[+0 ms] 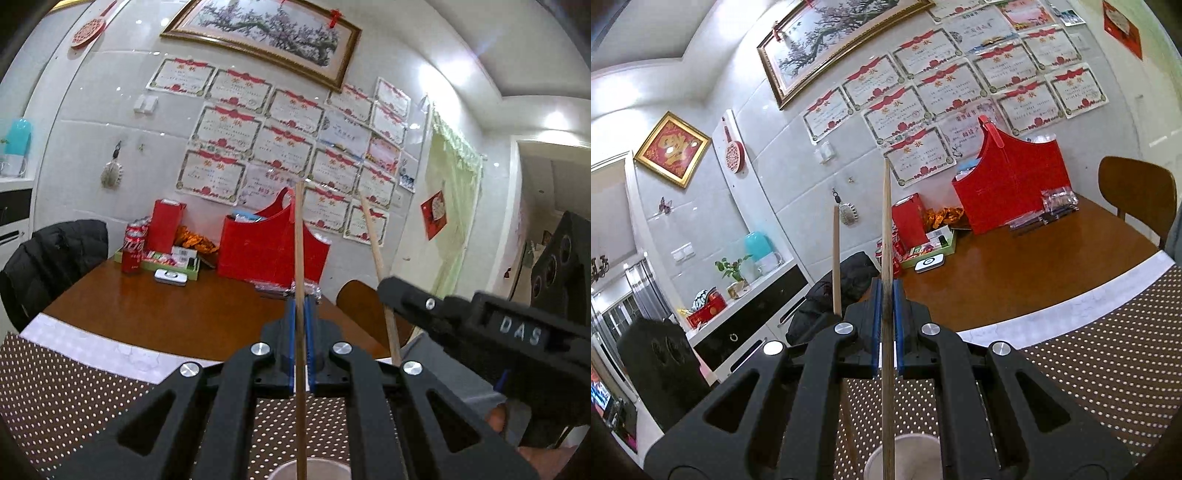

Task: Organize utensils
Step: 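Lift the held sticks upright and carry both grippers over the pink cup, then lower the sticks into the pink cup and open both grippers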

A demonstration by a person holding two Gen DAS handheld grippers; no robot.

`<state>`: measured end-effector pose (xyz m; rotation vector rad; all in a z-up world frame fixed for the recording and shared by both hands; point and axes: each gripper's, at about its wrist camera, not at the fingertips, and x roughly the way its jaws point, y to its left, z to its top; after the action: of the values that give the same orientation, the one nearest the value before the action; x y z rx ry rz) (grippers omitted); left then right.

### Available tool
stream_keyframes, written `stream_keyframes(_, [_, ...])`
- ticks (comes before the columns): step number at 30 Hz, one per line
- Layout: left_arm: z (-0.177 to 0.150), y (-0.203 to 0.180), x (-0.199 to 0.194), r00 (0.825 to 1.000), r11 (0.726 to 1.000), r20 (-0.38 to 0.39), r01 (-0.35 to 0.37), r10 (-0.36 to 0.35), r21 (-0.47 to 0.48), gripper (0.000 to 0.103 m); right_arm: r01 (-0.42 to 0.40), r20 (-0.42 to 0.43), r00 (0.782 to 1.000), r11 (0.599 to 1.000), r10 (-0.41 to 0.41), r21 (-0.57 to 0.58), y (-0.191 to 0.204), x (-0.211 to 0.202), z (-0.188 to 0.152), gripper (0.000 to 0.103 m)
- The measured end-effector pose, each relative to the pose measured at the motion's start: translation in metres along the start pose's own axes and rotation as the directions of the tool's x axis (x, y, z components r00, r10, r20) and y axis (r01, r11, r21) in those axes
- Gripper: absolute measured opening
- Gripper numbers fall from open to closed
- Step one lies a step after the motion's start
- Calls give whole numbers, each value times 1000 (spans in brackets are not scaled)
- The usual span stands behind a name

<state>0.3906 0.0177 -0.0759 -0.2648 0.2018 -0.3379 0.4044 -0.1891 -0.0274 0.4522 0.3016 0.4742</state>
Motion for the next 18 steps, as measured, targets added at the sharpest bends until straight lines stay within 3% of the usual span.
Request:
stream_keyframes(16, [-39,10,6,998,1000,-70,-4,4,-5,5,43,-80,996,999,-43,2,-16,21,-35,8])
stream_keyframes(18, [-39,10,2,997,1000,-71,-8,8,-1,7,54,-100,994,998,-52,14,-18,17,-37,13])
